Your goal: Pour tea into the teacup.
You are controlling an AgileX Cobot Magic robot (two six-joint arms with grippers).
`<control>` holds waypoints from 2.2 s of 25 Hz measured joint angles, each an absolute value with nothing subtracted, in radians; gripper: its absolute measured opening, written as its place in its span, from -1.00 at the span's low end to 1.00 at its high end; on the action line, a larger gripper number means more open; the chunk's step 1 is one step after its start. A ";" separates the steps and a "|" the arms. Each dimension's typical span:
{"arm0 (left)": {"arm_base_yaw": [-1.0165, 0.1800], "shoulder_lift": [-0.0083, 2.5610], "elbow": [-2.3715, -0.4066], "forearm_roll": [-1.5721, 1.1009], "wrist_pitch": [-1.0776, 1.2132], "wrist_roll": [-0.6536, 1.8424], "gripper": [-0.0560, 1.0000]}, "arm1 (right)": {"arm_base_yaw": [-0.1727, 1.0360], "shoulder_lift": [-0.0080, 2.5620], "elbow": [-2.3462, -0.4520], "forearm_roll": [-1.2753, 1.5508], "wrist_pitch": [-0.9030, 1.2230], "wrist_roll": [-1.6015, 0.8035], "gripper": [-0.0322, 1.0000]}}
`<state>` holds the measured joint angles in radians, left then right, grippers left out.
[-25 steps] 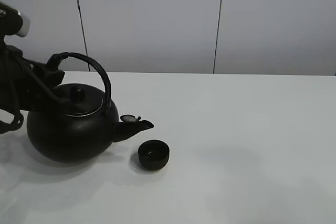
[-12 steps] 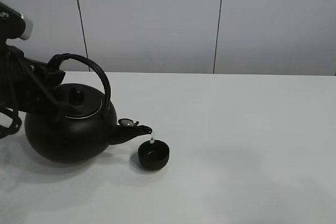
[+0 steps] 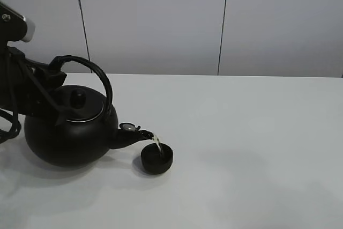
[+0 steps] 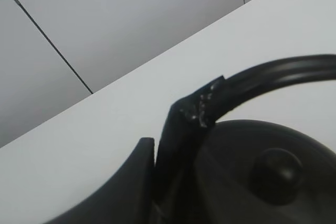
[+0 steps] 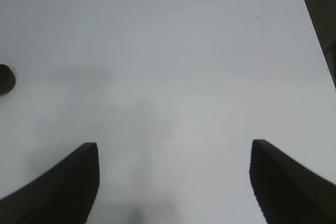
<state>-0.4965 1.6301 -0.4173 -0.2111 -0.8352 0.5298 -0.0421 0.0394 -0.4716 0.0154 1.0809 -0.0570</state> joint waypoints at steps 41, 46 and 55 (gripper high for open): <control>-0.371 1.630 -0.231 -0.181 -1.010 0.088 -0.66 | -0.042 0.039 -0.472 0.015 1.081 -0.057 0.12; -0.286 1.630 -0.207 -0.091 -1.017 0.088 -0.66 | -0.042 0.039 -0.472 0.015 1.080 -0.057 0.12; -0.201 1.630 -0.204 0.022 -1.018 0.101 -0.66 | -0.042 0.039 -0.472 0.015 1.080 -0.057 0.12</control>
